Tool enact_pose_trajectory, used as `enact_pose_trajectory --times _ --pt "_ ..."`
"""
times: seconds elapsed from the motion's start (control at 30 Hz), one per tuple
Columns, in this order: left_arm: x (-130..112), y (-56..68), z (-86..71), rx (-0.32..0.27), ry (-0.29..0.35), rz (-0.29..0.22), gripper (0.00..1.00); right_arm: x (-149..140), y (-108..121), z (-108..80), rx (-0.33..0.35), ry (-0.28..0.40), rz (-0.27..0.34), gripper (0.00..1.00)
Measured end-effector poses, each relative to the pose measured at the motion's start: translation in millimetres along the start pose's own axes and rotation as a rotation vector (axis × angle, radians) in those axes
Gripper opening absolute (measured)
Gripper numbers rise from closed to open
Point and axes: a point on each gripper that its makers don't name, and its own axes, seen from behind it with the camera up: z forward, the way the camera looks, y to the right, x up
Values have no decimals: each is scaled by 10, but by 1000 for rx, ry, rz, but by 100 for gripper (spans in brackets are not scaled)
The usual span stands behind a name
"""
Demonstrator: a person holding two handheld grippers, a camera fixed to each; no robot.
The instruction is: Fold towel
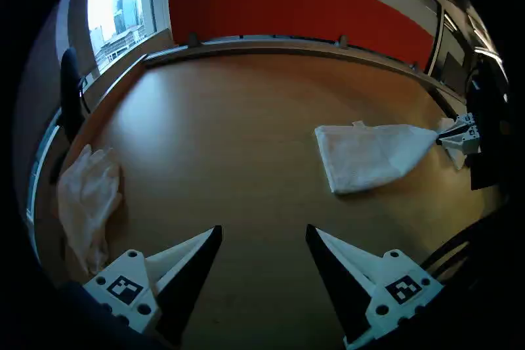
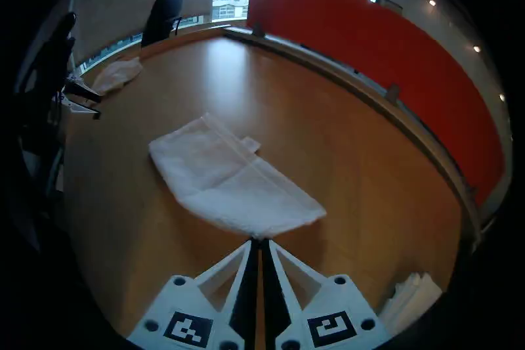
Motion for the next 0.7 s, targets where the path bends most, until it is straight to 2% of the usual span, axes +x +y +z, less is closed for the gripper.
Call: enact_pose_trajectory --times 0.3,0.5,0.7 --pt "16 -13 -39 0 10 -12 94 75 137 -140 -21 11 -2 3" --pt "21 -14 -59 1 15 -19 95 165 89 -104 -3 15 -21 3" --pt "48 -34 -133 4 32 -40 95 418 -64 3 39 29 -76 3"
